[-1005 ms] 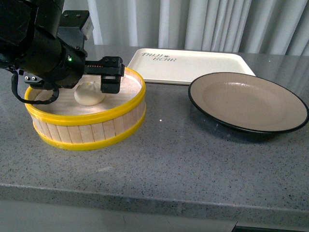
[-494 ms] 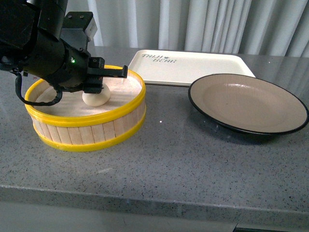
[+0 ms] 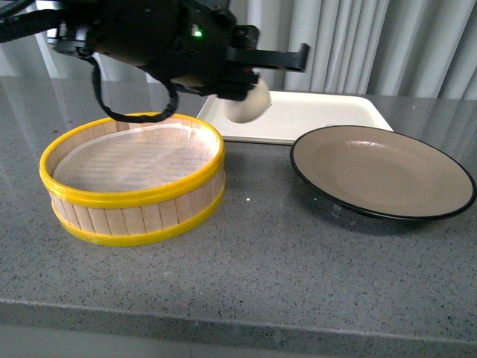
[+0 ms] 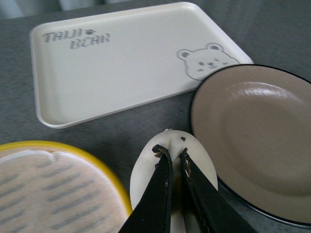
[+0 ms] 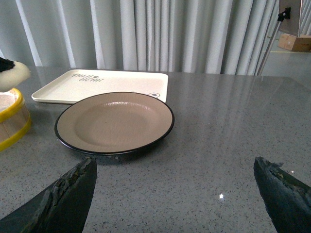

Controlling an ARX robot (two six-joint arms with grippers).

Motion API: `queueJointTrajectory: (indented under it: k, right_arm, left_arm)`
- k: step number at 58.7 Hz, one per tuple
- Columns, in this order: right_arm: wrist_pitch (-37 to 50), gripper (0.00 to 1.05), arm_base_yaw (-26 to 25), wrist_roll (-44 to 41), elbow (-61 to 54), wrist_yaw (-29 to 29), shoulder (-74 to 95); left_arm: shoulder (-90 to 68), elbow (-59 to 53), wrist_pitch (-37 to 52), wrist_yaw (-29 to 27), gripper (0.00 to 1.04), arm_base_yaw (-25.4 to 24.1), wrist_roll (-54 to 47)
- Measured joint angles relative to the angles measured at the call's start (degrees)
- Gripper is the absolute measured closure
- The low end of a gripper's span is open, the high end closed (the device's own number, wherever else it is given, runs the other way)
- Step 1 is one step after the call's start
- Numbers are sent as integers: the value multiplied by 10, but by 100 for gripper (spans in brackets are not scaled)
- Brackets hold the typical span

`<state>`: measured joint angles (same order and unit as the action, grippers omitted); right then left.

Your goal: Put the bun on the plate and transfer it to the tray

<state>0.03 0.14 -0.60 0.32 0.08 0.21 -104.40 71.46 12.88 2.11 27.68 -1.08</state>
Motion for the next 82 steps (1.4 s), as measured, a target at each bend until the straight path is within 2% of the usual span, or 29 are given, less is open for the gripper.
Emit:
queueJointTrajectory:
  k: [11,21,43,63,67,82]
  right_arm:
    - [0,8,0,0,0,0,0]
    - [0,8,0,0,0,0,0]
    - [0,8,0,0,0,0,0]
    - [0,8,0,0,0,0,0]
    - [0,8,0,0,0,0,0]
    - [0,8,0,0,0,0,0]
  left_arm:
    - [-48,57,-31,-25,101,76,-5]
    - [-108,115,-62,-50,101,108,-6]
    - [-204,241,-122,-67,101,132,2]
    - [-244,308,-155,-75,101,148,6]
    - [-245,309,-156,-76,85,148,10]
    - [-246,309,-156,-75,48,147,18]
